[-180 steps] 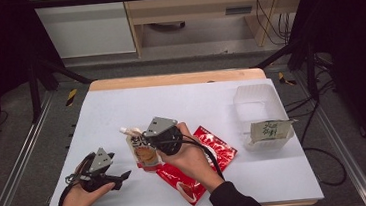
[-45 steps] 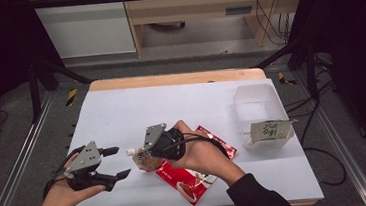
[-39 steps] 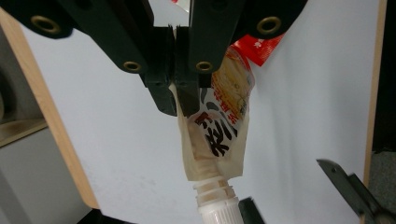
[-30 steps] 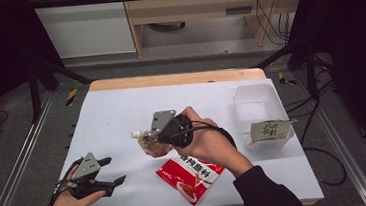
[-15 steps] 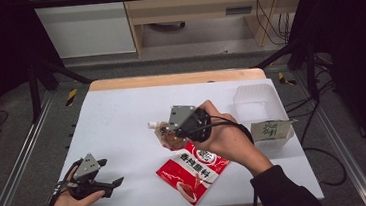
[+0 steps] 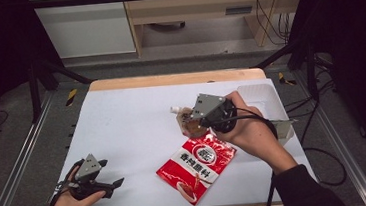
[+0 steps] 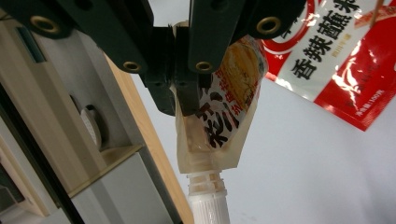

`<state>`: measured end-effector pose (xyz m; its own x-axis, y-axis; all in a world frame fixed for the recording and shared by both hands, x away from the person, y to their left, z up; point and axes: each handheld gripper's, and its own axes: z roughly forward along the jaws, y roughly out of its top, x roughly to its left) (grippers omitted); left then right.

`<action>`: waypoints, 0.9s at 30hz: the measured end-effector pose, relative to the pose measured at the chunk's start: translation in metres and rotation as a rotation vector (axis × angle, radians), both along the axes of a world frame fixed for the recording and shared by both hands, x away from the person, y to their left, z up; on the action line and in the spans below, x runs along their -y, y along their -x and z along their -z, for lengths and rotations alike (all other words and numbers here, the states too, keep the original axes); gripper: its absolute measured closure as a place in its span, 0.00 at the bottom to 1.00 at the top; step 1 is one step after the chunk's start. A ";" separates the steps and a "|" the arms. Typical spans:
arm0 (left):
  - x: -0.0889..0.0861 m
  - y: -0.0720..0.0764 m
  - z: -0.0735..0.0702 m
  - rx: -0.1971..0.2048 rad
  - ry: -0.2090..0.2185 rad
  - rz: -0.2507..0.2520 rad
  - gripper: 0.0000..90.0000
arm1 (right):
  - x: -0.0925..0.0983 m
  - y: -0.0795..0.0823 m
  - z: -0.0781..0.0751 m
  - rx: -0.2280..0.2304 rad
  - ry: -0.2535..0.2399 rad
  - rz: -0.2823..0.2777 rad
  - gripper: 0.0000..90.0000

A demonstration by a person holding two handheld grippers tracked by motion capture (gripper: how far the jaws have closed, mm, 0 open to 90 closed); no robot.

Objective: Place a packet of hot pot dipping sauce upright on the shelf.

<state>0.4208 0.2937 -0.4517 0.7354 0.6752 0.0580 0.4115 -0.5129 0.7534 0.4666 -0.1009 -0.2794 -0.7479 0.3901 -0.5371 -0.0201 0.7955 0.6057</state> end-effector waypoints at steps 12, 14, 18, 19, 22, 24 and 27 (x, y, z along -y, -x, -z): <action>0.001 0.000 0.002 -0.010 -0.010 0.003 0.13 | 0.033 -0.001 -0.013 0.036 -0.014 0.061 0.99; 0.001 0.000 0.002 -0.009 -0.010 0.001 0.13 | 0.038 -0.002 -0.014 0.040 -0.020 0.070 0.99; 0.002 0.000 0.002 -0.012 -0.012 0.006 0.13 | 0.049 -0.006 -0.016 0.039 -0.025 0.091 0.99; 0.002 0.000 0.002 -0.013 -0.014 0.007 0.13 | 0.052 -0.007 -0.015 0.039 -0.024 0.094 0.99; 0.002 0.000 0.003 -0.011 -0.023 0.011 0.13 | 0.060 -0.012 -0.015 0.035 -0.030 0.107 0.99; 0.003 0.000 0.003 -0.011 -0.023 0.011 0.13 | 0.064 -0.014 -0.014 0.035 -0.038 0.117 0.99; 0.004 0.001 0.003 -0.014 -0.025 0.015 0.13 | 0.072 -0.016 -0.015 0.036 -0.050 0.133 0.99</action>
